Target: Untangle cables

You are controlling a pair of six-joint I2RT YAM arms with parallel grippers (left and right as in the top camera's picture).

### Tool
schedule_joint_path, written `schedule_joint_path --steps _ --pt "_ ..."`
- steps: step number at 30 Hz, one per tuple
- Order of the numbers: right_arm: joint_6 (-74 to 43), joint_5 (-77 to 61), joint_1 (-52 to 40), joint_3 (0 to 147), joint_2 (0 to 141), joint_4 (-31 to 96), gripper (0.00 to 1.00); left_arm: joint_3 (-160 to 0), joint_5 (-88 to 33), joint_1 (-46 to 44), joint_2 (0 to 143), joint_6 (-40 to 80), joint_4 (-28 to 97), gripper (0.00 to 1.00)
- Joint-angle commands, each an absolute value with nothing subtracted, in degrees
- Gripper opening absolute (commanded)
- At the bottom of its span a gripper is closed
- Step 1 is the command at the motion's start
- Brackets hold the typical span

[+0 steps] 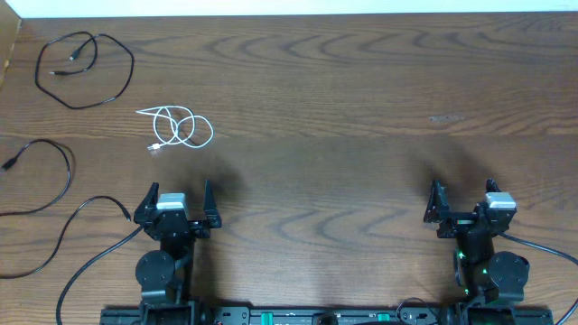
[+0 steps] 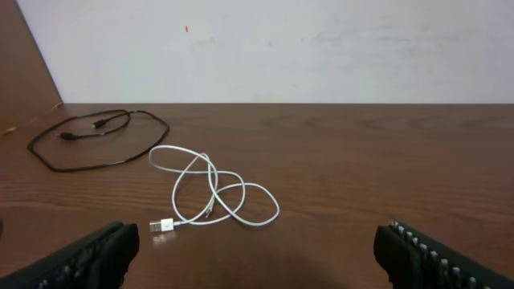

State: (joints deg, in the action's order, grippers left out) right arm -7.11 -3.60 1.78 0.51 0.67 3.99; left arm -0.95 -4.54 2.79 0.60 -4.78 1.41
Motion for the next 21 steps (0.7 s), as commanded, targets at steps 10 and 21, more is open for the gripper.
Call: schedule_joint_path --steps 10,21 --pt "-6.6 -3.3 1.4 0.3 0.3 4.1 0.99 -0.2 -4.8 2.4 0.1 -5.1 3.8 0.98" --pt "-6.6 -3.3 1.4 0.3 0.3 4.1 0.99 -0.2 -4.9 2.3 0.1 -5.1 3.8 0.98"
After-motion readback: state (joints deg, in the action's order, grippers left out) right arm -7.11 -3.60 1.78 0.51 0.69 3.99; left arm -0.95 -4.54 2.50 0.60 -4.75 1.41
